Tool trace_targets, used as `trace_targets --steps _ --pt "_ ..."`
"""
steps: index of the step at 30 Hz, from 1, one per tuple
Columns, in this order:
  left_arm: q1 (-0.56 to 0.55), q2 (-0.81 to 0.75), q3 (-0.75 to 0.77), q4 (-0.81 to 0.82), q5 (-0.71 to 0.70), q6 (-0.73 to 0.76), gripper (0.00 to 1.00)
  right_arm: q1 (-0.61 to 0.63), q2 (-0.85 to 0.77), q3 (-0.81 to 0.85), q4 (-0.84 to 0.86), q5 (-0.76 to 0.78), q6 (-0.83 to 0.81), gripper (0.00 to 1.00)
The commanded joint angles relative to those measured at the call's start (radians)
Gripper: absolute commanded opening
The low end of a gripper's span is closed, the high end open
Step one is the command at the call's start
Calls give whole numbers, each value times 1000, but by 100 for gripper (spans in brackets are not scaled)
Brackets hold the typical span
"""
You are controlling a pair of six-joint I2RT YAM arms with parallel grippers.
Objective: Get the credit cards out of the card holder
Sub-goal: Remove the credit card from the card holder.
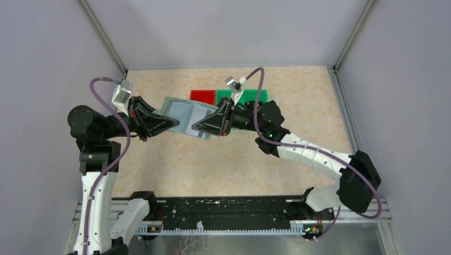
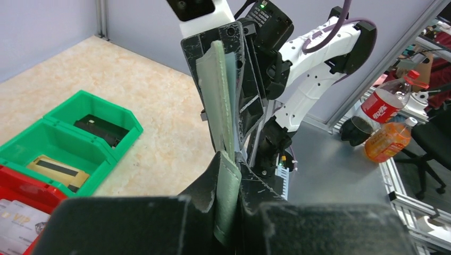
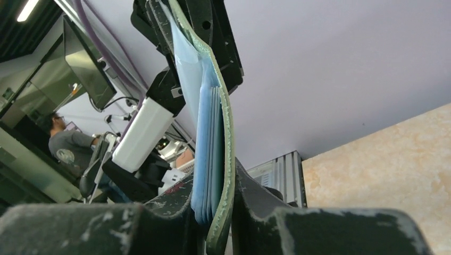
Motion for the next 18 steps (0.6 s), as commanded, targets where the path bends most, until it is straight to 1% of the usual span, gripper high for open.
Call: trace_targets --steps 1,3,4,6,7,9,11,13,16,18 --pt "2 -42 23 -86 -52 110 0 11 -41 54 5 7 10 14" --pt "1 -45 32 -148 -75 186 4 10 -29 73 -14 -6 25 6" --pt "2 -41 39 -173 -87 220 9 12 -26 78 -23 -6 28 1" --pt "2 -19 49 -207 -98 259 18 13 -28 81 -52 9 21 0" --pt "1 -8 51 -225 -91 269 26 17 -32 81 -74 15 7 0" --pt "2 12 51 -259 -75 287 46 21 -45 92 -144 27 -40 0" --pt "2 13 47 -286 -69 308 57 23 -55 109 -230 27 -84 0" --pt "2 4 23 -250 -59 285 64 22 -60 129 -312 27 -119 0" --pt "2 3 -13 -202 -37 201 70 21 -55 173 -426 7 -173 0" --pt "2 8 -41 -180 -7 163 73 21 -48 221 -541 8 -222 0"
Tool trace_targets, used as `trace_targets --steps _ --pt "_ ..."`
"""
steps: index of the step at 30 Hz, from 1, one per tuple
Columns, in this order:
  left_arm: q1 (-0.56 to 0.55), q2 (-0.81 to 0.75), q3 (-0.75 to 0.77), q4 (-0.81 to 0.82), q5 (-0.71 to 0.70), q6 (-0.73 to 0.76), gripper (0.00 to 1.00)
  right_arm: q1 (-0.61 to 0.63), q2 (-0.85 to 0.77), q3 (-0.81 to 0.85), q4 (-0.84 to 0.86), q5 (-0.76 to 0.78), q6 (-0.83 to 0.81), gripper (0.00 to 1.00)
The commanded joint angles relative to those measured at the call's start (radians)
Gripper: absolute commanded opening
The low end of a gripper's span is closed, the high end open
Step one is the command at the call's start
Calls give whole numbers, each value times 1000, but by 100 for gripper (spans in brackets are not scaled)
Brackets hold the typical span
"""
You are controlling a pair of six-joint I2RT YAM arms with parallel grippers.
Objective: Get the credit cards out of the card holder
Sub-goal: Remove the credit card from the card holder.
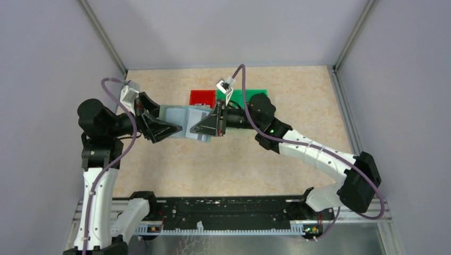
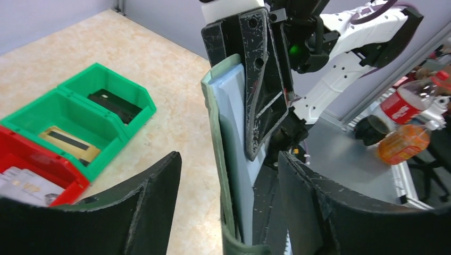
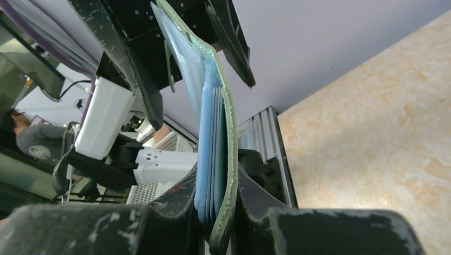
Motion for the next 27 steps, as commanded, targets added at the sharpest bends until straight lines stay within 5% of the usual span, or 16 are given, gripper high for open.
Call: trace_targets --steps 1,8,14,17,22,27 --pt "2 -5 -46 58 65 -81 73 11 -42 153 -225 -4 -138 0" --pt "2 4 -28 -14 86 -19 64 11 -17 258 -413 4 -218 0" --pt "1 7 10 -128 -14 91 29 12 -13 280 -463 29 -240 0" --pt "2 7 20 -168 -86 130 21 16 -10 293 -484 40 -249 0" --pt "2 -3 7 -175 -196 137 4 17 -20 282 -449 26 -229 34" --pt "2 -11 6 -138 -175 91 0 14 -75 215 -346 5 -194 39"
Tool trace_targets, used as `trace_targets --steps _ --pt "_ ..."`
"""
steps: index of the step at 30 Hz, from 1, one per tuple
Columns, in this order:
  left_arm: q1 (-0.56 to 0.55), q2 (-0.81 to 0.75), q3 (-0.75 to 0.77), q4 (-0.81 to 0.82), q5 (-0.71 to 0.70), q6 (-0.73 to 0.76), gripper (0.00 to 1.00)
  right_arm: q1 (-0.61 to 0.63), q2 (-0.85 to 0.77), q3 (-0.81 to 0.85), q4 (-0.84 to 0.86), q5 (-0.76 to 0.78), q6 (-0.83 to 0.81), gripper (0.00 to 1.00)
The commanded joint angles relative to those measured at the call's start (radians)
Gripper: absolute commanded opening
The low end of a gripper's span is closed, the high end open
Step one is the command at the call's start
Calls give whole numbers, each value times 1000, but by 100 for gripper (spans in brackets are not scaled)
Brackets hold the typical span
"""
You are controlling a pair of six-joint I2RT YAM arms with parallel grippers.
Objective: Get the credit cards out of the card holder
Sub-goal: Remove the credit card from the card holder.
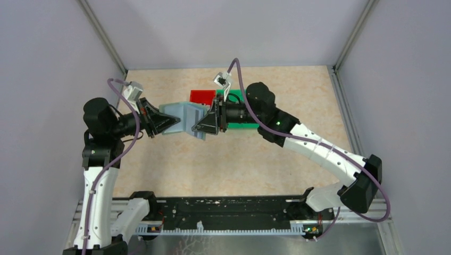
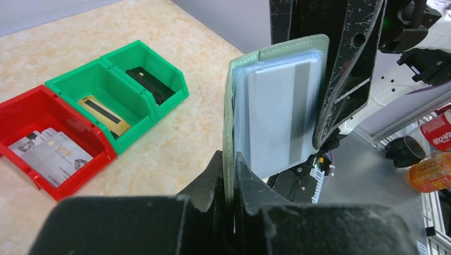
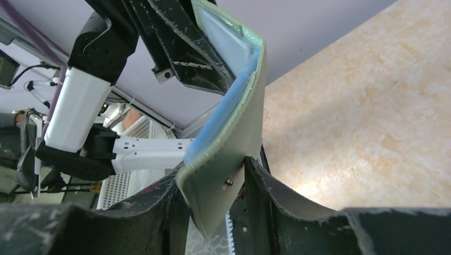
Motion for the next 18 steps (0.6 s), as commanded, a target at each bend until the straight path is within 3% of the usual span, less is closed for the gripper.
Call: trace_targets --steps 1,9,18 --pt "3 -18 16 46 -15 -39 0 10 -87 -30 146 -32 30 38" --pt "4 -18 4 156 82 -182 0 -12 -130 -99 224 -59 73 26" --pt "4 -22 3 174 97 -199 0 -30 -158 -141 277 -93 102 28"
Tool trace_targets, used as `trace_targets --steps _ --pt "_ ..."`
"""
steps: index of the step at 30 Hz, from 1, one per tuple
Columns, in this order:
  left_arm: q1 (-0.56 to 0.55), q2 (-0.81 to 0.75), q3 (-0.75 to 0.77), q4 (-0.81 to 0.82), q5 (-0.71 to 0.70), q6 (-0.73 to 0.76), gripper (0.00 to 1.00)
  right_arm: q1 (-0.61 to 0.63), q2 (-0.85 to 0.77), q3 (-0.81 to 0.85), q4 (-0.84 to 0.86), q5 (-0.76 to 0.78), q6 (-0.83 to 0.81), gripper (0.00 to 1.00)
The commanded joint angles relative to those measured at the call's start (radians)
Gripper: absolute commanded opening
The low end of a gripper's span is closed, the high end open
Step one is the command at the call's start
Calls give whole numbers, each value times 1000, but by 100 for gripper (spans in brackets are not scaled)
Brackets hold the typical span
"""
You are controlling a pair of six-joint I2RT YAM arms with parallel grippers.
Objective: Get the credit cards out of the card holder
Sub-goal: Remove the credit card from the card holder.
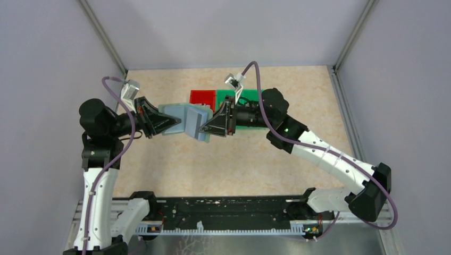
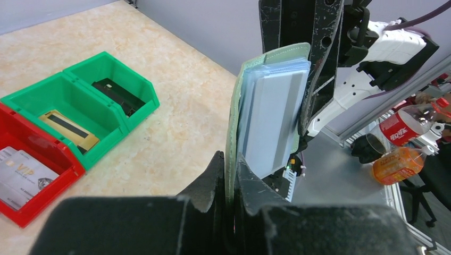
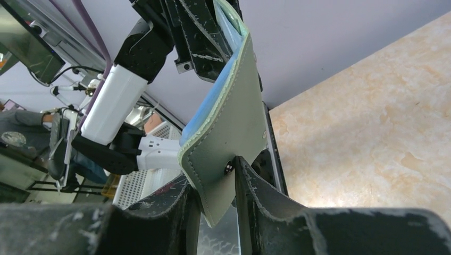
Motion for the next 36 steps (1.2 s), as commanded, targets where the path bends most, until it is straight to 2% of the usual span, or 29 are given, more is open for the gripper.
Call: trace_targets --steps 1,12,19,30,36 --pt "2 -13 3 51 18 -26 0 -8 -56 -20 105 -37 30 28" --pt "3 -17 5 64 22 -44 0 -10 -81 -39 129 -68 23 35" --pt "2 -22 13 89 51 -82 0 -10 -58 -13 37 -1 -14 31" --pt "3 -28 10 134 83 -129 0 -9 -88 -19 9 91 -57 16" --pt "3 -30 6 148 95 -139 0 -8 -101 -31 18 128 -70 16"
